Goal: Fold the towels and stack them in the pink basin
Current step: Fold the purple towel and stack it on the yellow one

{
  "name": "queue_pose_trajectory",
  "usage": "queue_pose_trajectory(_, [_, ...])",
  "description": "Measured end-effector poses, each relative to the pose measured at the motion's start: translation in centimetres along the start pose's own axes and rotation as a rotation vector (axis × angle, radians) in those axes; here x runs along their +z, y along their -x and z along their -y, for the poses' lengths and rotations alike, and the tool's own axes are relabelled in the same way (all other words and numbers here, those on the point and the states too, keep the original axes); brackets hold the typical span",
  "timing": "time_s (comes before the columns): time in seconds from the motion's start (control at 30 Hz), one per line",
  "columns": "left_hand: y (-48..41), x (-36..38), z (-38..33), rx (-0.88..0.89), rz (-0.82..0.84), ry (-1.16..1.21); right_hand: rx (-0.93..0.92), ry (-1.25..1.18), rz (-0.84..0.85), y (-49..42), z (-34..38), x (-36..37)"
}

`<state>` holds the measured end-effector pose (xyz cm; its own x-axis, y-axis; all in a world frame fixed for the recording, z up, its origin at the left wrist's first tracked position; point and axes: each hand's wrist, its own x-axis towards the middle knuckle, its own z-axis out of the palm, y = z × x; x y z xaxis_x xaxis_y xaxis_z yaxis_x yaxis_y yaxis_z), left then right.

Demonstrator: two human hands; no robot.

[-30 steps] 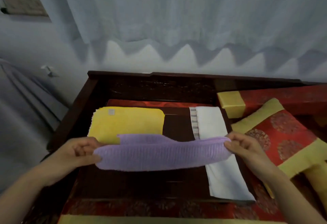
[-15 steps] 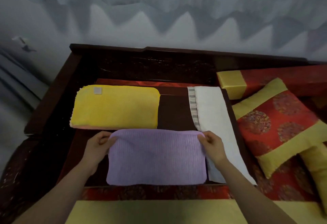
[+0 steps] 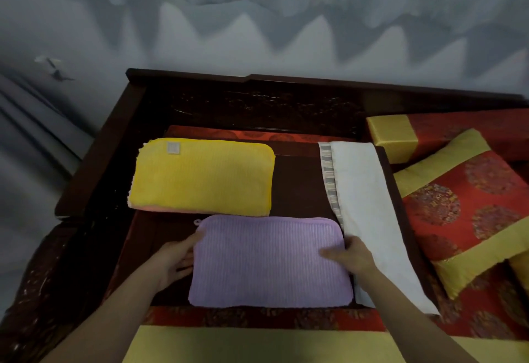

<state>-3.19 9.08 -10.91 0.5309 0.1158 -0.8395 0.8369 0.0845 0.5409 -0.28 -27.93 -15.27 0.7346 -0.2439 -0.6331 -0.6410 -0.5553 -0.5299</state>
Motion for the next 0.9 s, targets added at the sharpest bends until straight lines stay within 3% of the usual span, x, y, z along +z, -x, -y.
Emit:
queue_pose_trajectory(0.17, [0.5,1.2,0.5,0.099,0.101,-0.099,0.054,-0.055,-0.012,2.8,0.8,0.7])
queue_pose_trajectory(0.33, [5.1,1.4,-0.6,0.516,0.127,-0.341,-0.068,-0.104,0.127,8.0,4.5,-2.7])
queue_pose_trajectory(0.43, [7.8,-1.4,-4.7,0.655,0.094,-0.34,-0.228,-0.2,0.187,11.5,9.2,-5.7])
queue_pose_trajectory(0.57, [8.3,-7.2,-11.1,0.66,0.139,-0.145,-0.448,-0.376,0.293,12.9,15.8,-7.5])
queue_pose_trajectory(0.7, [4.4,-11.2,-15.1,0.603,0.102,-0.036,-0.584,-0.458,0.244,9.4,20.5,-4.5])
queue_pose_trajectory(0.8, [-0.9,-12.6,-16.0,0.545,-0.039,0.003,-0.556,-0.505,0.222,5.0,22.0,0.2])
queue_pose_trajectory(0.9, [-5.4,-13.4,-15.2,0.512,-0.282,-0.048,-0.388,-0.355,0.24,0.7,21.5,4.7])
